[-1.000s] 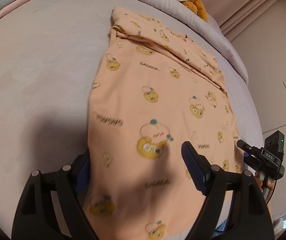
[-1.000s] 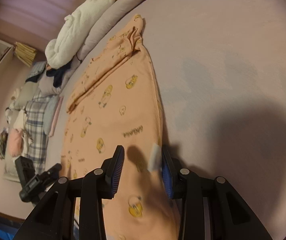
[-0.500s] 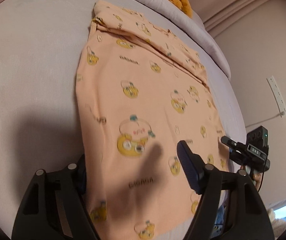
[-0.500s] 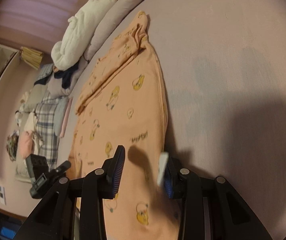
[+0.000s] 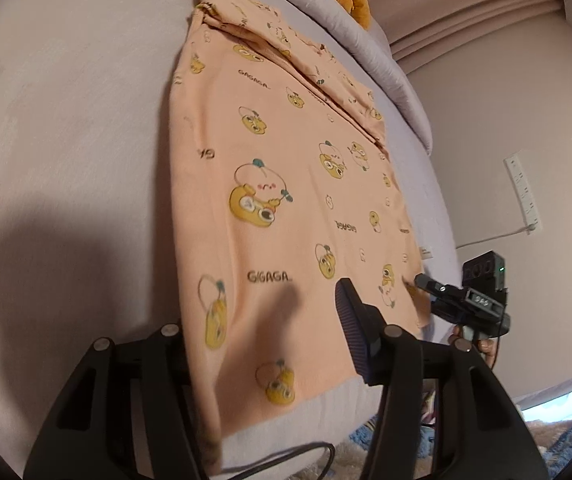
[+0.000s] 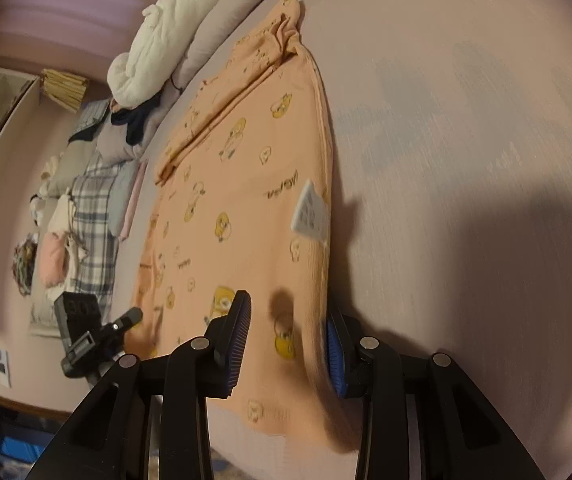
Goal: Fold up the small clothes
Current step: 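Grasp the shirt hem with the left gripper while the right gripper grasps the hem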
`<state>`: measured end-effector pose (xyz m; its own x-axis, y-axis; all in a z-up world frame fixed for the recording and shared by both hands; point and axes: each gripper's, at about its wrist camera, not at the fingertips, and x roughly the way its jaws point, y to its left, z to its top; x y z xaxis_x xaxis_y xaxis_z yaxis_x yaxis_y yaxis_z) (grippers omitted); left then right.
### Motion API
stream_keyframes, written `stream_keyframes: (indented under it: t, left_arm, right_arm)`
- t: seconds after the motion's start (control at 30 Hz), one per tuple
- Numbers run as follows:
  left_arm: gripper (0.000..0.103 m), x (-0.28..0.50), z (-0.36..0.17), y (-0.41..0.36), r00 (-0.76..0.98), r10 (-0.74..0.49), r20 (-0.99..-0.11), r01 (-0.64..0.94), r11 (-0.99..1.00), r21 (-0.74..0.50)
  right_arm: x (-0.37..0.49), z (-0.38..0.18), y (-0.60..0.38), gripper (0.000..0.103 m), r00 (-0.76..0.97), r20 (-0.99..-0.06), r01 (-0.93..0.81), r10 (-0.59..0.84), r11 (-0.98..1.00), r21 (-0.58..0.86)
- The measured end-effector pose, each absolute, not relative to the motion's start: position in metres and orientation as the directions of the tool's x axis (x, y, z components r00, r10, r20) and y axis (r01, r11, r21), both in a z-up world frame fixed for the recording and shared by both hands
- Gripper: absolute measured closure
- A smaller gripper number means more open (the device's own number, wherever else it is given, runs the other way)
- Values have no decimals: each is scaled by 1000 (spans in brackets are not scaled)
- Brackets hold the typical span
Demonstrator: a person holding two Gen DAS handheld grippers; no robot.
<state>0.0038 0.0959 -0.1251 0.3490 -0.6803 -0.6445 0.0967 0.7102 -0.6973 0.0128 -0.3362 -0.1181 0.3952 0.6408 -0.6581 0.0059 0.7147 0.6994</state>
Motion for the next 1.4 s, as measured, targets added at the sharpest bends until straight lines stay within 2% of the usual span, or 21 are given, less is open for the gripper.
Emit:
stream_keyframes:
  t: [0.27, 0.43, 0.6, 0.67, 0.83, 1.27, 1.4]
  left_arm:
    - [54, 2, -128, 100, 352, -703, -618, 61, 676, -734]
    - [63, 1, -127, 102, 356, -685, -636, 49, 693, -719]
    - [94, 0, -134, 110, 356, -642, -679, 11, 730, -684]
    - [95, 0, -136, 113, 361, -648, -671, -6, 718, -696]
    - [96, 0, -134, 113, 371, -653, -661, -13, 708, -707]
    - [96, 10, -106, 114, 421, -758, -498, 40, 564, -825]
    - [96, 15, -100, 115, 437, -755, -489, 45, 562, -826]
  right_arm:
    - [7, -118, -331, 68, 390, -663, 2, 639, 720, 694]
    - [6, -115, -328, 68, 394, -669, -20, 631, 733, 680]
    - [5, -115, -325, 71, 402, -672, -36, 622, 744, 668]
    - [4, -114, -324, 80, 407, -681, -37, 609, 755, 654]
    - [2, -113, -319, 91, 414, -679, -59, 606, 763, 644]
    - [11, -85, -303, 93, 452, -542, -176, 709, 666, 725]
    - [16, -76, -300, 93, 468, -510, -201, 722, 649, 734]
